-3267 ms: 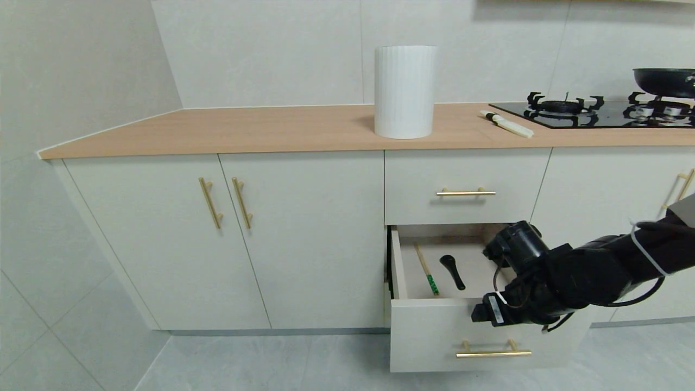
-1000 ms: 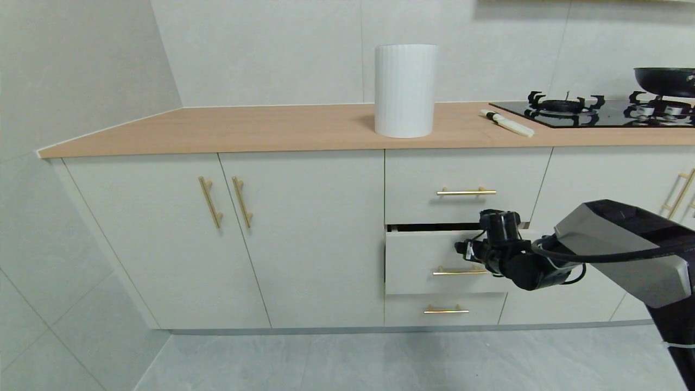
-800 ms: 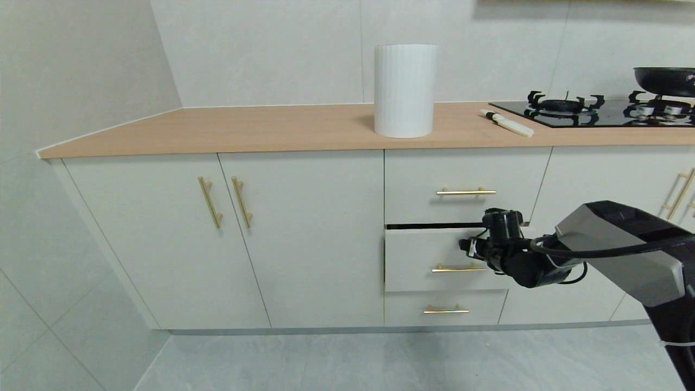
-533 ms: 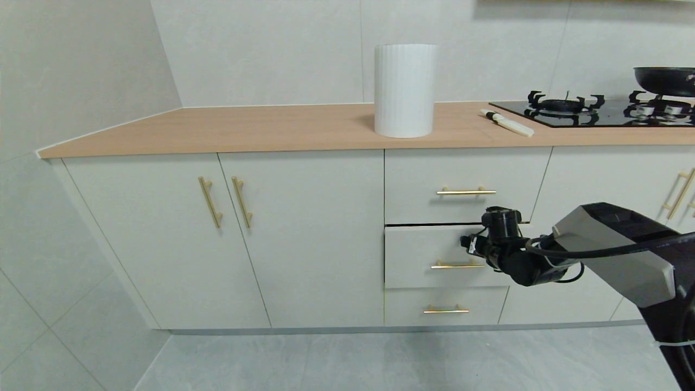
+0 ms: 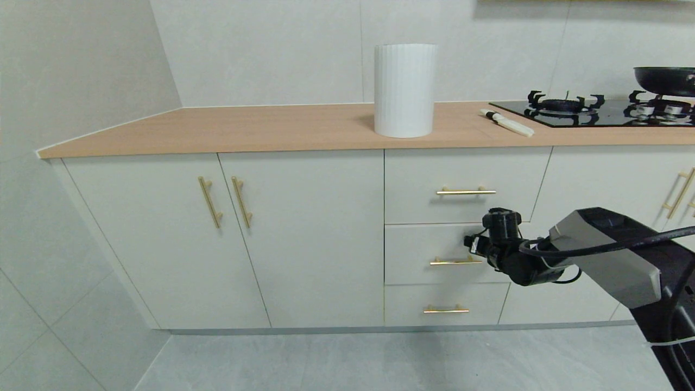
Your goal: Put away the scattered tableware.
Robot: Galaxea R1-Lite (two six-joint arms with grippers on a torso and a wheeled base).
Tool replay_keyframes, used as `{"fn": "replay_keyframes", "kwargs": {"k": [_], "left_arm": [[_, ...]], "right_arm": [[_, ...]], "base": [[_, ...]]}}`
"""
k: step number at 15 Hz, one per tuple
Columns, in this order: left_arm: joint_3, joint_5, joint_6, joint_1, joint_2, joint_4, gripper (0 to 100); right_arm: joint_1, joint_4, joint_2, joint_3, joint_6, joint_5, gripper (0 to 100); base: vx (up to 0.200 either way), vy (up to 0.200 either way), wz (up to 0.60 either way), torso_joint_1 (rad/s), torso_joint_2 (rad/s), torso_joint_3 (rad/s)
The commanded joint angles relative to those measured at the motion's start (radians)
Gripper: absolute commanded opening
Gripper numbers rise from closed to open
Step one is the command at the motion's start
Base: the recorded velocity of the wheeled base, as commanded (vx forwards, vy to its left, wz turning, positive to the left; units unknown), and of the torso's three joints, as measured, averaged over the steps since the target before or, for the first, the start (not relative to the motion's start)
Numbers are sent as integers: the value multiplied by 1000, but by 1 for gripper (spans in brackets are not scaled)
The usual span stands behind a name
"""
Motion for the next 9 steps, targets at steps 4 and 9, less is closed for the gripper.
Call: {"fn": "replay_keyframes", "kwargs": {"k": [4,9], "left_arm": [[0,0,0,-1,0,0,100],[0,0,0,1,0,0,100]], "right_arm": [[-7,0,36,-52,8,-21,100],[-7,-1,41,-68,25,-29,100]], "base": [[0,0,0,0,0,0],[0,0,0,0,0,0]]}}
